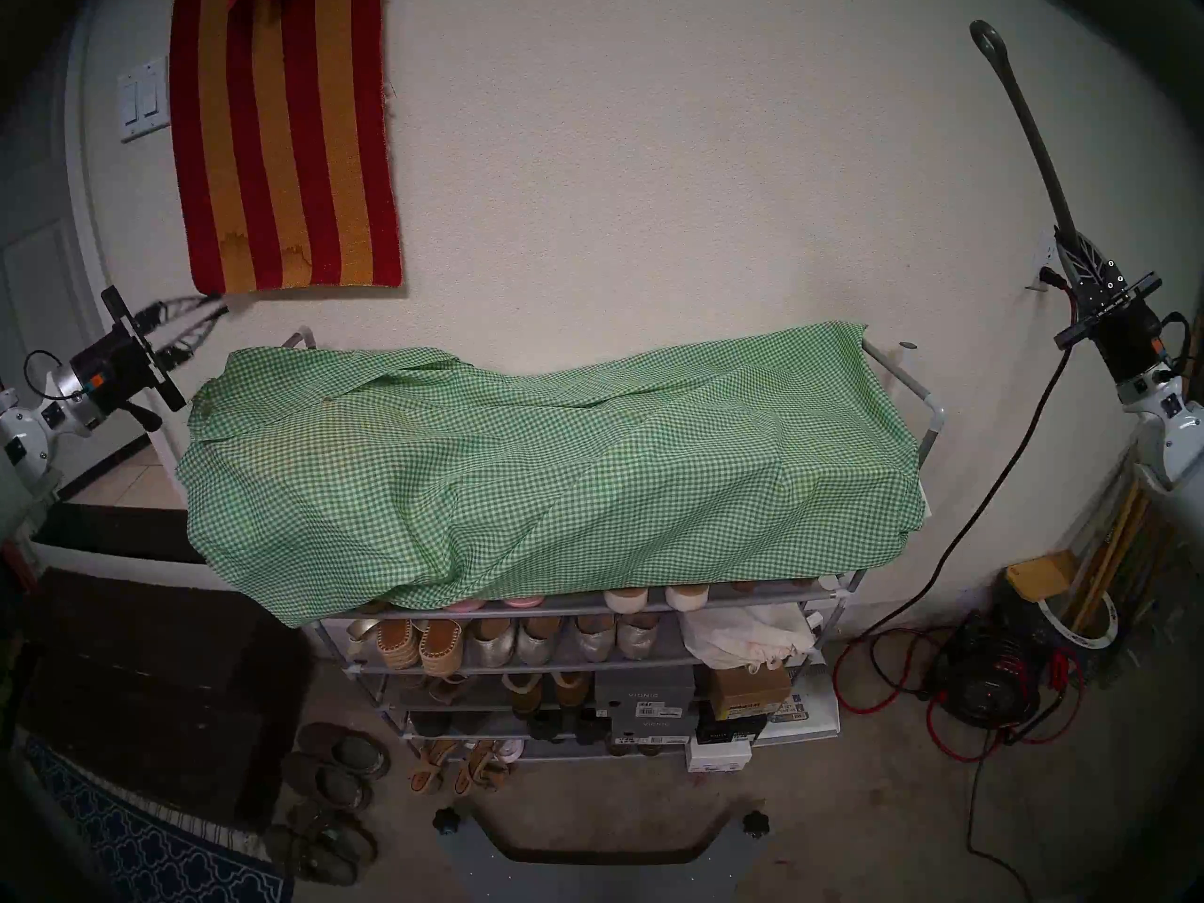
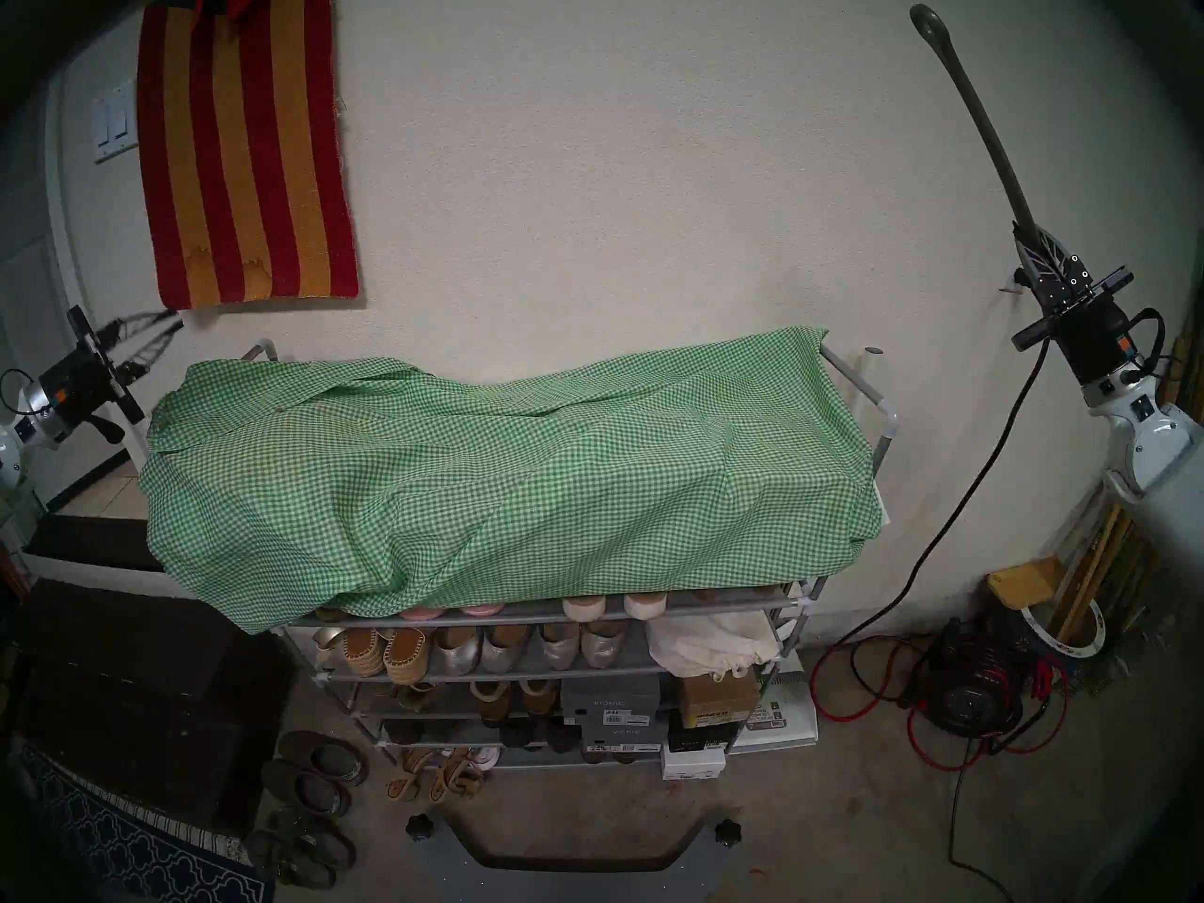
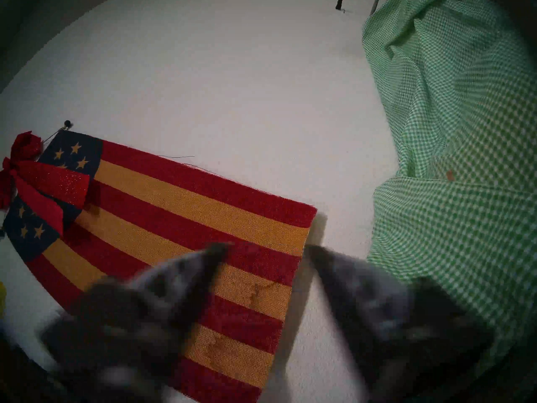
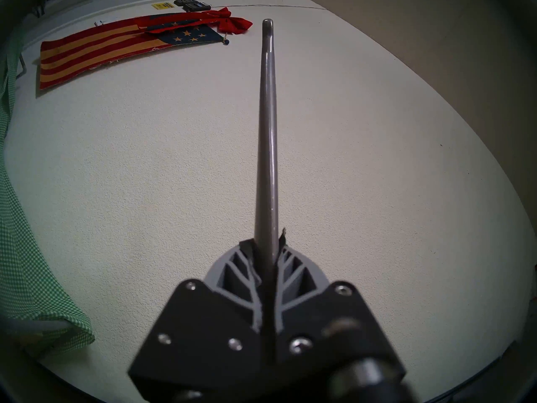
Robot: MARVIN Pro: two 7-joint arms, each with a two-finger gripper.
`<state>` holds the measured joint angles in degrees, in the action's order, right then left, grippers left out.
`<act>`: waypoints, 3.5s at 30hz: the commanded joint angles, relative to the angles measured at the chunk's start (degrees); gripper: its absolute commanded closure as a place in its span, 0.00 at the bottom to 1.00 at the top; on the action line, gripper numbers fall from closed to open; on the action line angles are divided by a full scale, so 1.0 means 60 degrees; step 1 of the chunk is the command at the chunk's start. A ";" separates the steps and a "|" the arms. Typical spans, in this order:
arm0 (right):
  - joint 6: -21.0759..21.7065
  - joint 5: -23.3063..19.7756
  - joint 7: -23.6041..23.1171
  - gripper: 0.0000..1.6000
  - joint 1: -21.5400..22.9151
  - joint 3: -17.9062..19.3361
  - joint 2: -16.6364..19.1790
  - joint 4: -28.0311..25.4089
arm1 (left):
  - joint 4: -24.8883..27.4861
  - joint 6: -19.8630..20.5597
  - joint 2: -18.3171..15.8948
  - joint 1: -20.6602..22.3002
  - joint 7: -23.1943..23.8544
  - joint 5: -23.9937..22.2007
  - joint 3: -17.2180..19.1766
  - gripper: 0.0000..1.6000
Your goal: Lift the object off the cloth, cover the shoe rack with the cloth, put the object back
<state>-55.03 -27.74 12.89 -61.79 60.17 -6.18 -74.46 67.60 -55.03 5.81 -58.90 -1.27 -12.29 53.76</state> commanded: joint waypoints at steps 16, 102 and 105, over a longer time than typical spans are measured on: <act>0.0006 0.0201 0.0290 1.00 -0.0167 0.0202 0.0038 -0.0020 | -0.0807 0.0005 -0.0011 0.0042 0.1673 0.0069 0.0464 0.00; 0.0006 0.0937 0.1069 1.00 -0.0717 0.0600 0.0039 -0.0179 | 0.1334 0.0408 -0.0003 0.1380 0.1333 -0.7913 0.3419 0.00; 0.0006 0.0959 0.1096 1.00 -0.0735 0.0616 0.0039 -0.0182 | 0.1419 0.0457 0.0007 0.1377 0.1256 -0.8237 0.3446 0.00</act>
<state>-55.03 -22.05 19.06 -66.21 63.45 -6.16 -75.61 75.13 -52.68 5.63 -50.51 7.06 -57.75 73.83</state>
